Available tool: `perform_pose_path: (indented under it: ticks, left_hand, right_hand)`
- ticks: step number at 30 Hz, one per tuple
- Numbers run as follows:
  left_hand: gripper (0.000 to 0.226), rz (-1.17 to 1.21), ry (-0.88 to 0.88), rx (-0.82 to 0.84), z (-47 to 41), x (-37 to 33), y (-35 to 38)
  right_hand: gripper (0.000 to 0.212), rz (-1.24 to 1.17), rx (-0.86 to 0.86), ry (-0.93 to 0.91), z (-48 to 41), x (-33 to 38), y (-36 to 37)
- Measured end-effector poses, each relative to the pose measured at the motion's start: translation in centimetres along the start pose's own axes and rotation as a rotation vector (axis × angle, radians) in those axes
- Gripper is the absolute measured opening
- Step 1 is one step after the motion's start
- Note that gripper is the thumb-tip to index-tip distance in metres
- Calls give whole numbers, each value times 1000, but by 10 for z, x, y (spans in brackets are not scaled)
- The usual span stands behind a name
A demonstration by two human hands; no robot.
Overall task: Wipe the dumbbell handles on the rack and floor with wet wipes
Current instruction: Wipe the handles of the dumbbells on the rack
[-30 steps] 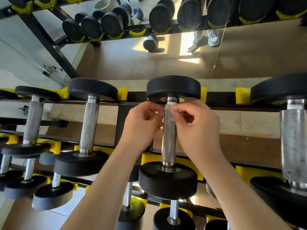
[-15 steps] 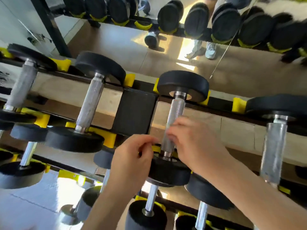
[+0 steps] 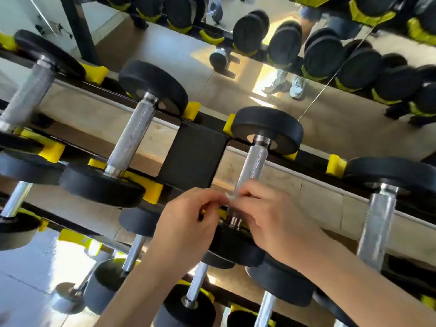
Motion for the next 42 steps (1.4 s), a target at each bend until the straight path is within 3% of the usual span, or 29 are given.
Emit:
perform_pose_path:
  ticks: [4,7,10,13,15,18,20,24,30,36,39,42]
  left_hand:
    - [23,11,33,1,-7,-7,0]
    - [32,-10,48,36,-11,-18,5]
    - [31,-248,98,-2,-8,-37,8]
    - [41,-547,113,-47,-6,-51,12]
    - [36,-631,73,-50,-9,-51,11]
    - [12,-393,-97,-43,-18,-32,-1]
    - [11,-263,-194,4,-21,-13,-2]
    - [21,-269,-187,36,-26,-2,3]
    - [29,-110,-299,123,-48,11,23]
    - [18,-162,-129,98,-26,-13,12]
    - [23,-163,-130,157,-25,-18,14]
    - [24,108,-265,188,-39,-2,20]
  right_hand:
    - [20,-36,-167,30,-3,-4,-13]
    - [10,-242,-397,319,10,-33,-22]
    - [3,-450,-437,537,23,-51,-14]
    - [20,-757,-423,650,36,-54,-2]
    - [26,-811,-440,665,44,-51,0]
    - [25,-718,-427,699,58,-52,5]
    - [24,-721,-408,735,66,-53,13]
    - [20,-733,-355,757,69,-42,26]
    - [23,-655,-420,704,62,-39,19]
    - [41,-724,-490,639,59,-37,14]
    - [42,-708,-503,639,59,-37,13]
    - [39,-706,-519,639,59,-38,11]
Point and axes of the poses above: each hand's wrist, its own z-axis away from the middle knuckle, its own y-axis out of the palm, x = y × z, the point moved 10 cm from there along -z, towards the middle knuckle, and after that the axes turned 4 degrees about -y, right-handed, at the moved point
